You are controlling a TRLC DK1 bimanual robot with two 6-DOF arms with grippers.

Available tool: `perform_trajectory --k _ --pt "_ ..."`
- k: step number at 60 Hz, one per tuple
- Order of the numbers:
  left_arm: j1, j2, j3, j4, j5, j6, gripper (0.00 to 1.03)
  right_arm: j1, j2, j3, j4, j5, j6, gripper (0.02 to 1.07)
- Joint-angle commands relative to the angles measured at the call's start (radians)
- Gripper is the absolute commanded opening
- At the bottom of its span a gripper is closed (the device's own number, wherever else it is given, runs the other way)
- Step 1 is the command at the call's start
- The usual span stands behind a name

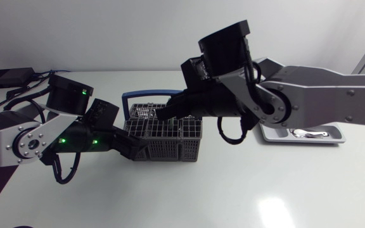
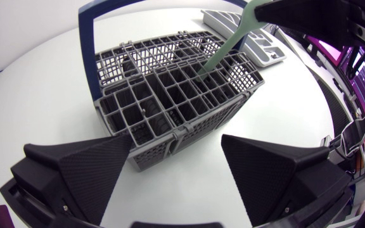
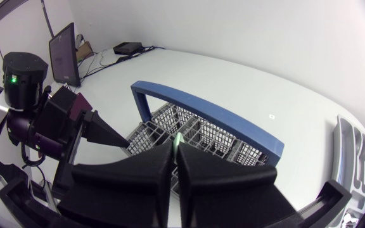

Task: Unload the cutlery basket into the drawer organizer.

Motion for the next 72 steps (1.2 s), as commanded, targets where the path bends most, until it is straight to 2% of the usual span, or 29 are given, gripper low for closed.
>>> perform_trajectory --k 1,17,31,38,49,65,72 --pt "0.002 -0.006 -0.044 -0.034 -0.011 0.002 0.99 -0.017 -0.023 -0.007 -0.031 -0.023 -0.06 0.08" --pt "-0.003 -0.044 -0.041 -0.064 -0.017 -0.009 0.99 -0.02 -0.132 0.021 -0.123 -0.109 -0.108 0.08" --pt "-0.013 -0.054 -0.053 -0.068 -0.032 -0.017 0.99 -0.015 -0.233 0.018 -0.171 -0.112 -0.112 0.08" --pt "-0.009 -0.103 -0.052 -0.096 -0.034 -0.025 0.99 -0.022 -0.293 0.032 -0.264 -0.112 -0.114 0.08" --pt "-0.004 -0.169 -0.016 -0.185 -0.034 -0.028 0.99 -0.106 -0.326 0.041 -0.389 -0.127 -0.149 0.08" --pt "0.0 -0.216 -0.001 -0.218 -0.035 -0.037 0.99 -0.226 -0.379 -0.021 -0.465 -0.141 -0.234 0.08" --pt "0.036 -0.239 0.005 -0.243 -0.035 -0.026 0.99 -0.307 -0.385 -0.036 -0.521 -0.14 -0.316 0.08"
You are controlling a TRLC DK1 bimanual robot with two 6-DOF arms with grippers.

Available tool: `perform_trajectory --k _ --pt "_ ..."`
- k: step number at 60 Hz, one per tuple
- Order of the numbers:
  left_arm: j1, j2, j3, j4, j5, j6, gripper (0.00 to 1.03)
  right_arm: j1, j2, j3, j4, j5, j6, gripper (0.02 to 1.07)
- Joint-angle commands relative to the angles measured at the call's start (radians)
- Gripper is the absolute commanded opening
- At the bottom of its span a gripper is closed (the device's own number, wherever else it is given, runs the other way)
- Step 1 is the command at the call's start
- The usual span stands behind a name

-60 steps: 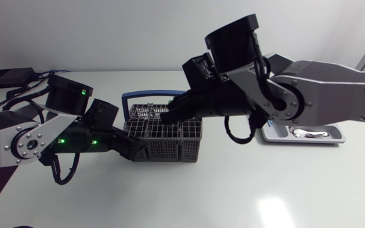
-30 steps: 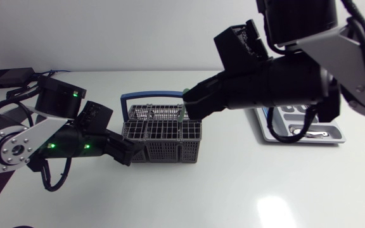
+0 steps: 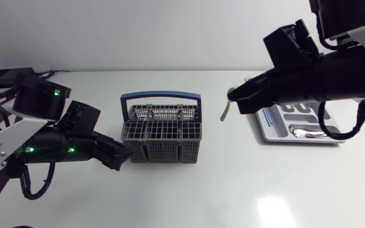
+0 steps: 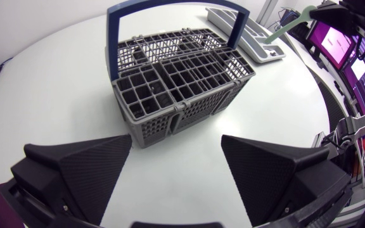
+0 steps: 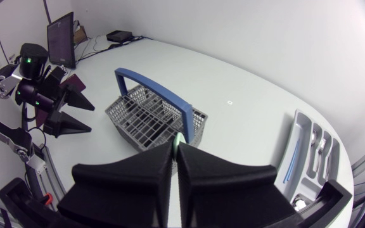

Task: Unload the cutlery basket into the drawer organizer.

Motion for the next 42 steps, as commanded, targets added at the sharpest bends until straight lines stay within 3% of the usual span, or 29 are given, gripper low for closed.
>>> perform_trajectory --k 1,18,42 --pt "0.029 -0.031 0.024 -0.016 -0.011 0.005 0.99 -0.063 -0.011 -0.042 -0.039 0.001 -0.089 0.08" --pt "0.137 -0.12 -0.018 -0.058 -0.011 0.073 0.99 -0.279 -0.011 -0.141 -0.013 0.038 -0.287 0.08" --pt "0.241 -0.276 -0.091 -0.105 -0.011 0.133 0.99 -0.468 0.063 -0.243 0.128 0.232 -0.459 0.08"
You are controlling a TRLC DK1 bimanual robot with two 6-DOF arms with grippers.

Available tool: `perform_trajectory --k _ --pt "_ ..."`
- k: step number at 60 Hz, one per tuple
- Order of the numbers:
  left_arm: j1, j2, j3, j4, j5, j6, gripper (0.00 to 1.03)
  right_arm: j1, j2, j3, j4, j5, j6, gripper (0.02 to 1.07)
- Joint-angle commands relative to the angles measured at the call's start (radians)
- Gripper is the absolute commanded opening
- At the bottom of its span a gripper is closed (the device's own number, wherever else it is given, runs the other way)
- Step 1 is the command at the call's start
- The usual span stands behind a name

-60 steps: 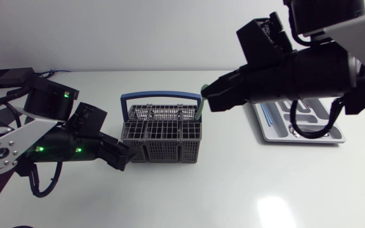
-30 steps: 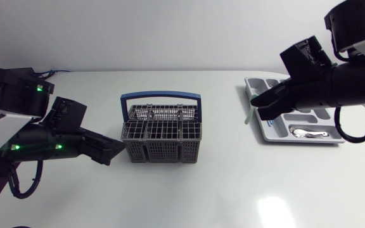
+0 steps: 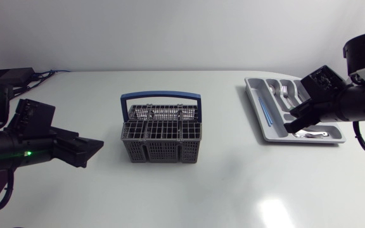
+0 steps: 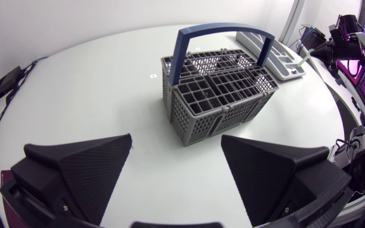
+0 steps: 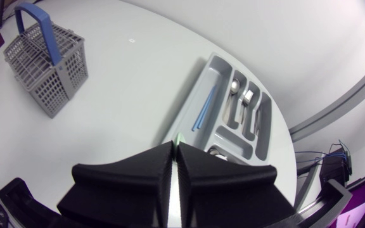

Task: Unload the cutlery basket into the drawer organizer.

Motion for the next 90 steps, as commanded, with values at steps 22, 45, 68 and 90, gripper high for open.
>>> perform_trajectory --k 22,45,68,90 --pt "0.099 -0.215 -0.155 0.031 -0.01 0.025 0.99 -0.17 0.152 -0.094 0.179 0.11 -0.154 0.08" --pt "0.145 -0.385 -0.306 0.164 -0.077 0.004 0.99 -0.268 0.337 -0.108 0.397 0.185 -0.232 0.08" --pt "0.156 -0.593 -0.455 0.316 -0.131 -0.047 0.99 -0.251 0.552 -0.102 0.65 0.3 -0.243 0.08" --pt "0.169 -0.82 -0.62 0.483 -0.191 -0.102 0.99 -0.2 0.618 -0.125 0.776 0.373 -0.238 0.11"
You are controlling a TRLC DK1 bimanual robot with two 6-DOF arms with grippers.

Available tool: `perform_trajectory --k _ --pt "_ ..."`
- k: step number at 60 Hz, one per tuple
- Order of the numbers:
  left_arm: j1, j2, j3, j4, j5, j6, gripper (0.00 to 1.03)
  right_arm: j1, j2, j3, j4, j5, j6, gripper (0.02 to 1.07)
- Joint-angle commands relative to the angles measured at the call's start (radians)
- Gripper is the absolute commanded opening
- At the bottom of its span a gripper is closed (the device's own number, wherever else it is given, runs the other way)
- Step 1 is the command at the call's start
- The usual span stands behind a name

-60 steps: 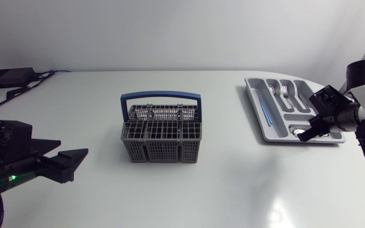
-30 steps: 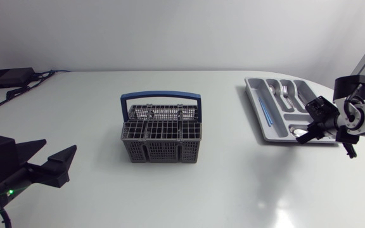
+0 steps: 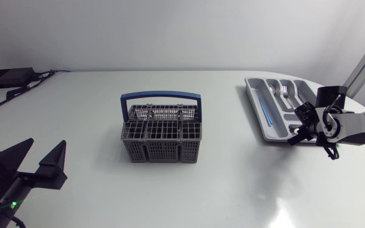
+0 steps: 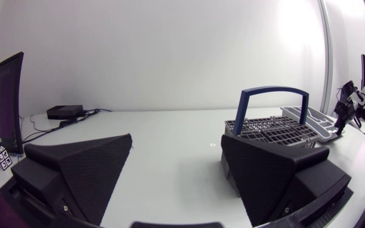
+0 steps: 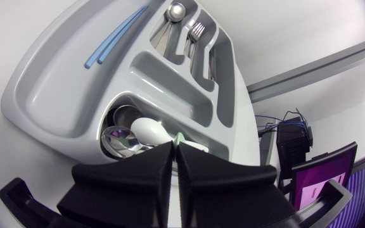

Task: Unload the cutlery basket into the drawer organizer.

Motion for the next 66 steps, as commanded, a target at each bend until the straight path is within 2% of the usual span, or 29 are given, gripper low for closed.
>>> perform_trajectory --k 1,5,8,9,12,21,40,66 --pt "0.01 -0.044 -0.046 0.036 -0.016 -0.025 0.99 0.015 0.023 -0.023 0.02 0.018 -0.005 0.15" --pt "0.01 -0.046 -0.047 0.037 -0.016 -0.025 0.99 0.015 0.029 -0.017 0.018 0.03 0.011 0.49" --pt "0.01 -0.046 -0.047 0.037 -0.016 -0.025 0.99 0.015 0.032 -0.011 0.015 0.042 0.021 0.84" --pt "0.01 -0.046 -0.047 0.037 -0.016 -0.025 0.99 0.015 0.032 -0.011 0.015 0.047 0.029 0.92" --pt "0.01 -0.046 -0.047 0.037 -0.016 -0.025 0.99 0.016 0.028 -0.011 0.015 0.05 0.047 1.02" --pt "0.01 -0.046 -0.047 0.037 -0.016 -0.025 0.99 0.016 -0.031 -0.021 0.018 0.036 0.123 1.03" --pt "0.01 -0.046 -0.047 0.037 -0.016 -0.025 0.99 0.036 -0.29 -0.075 0.003 -0.091 0.305 1.03" --pt "0.01 -0.046 -0.047 0.037 -0.016 -0.025 0.99 0.199 -0.724 -0.245 -0.054 -0.093 0.498 1.03"
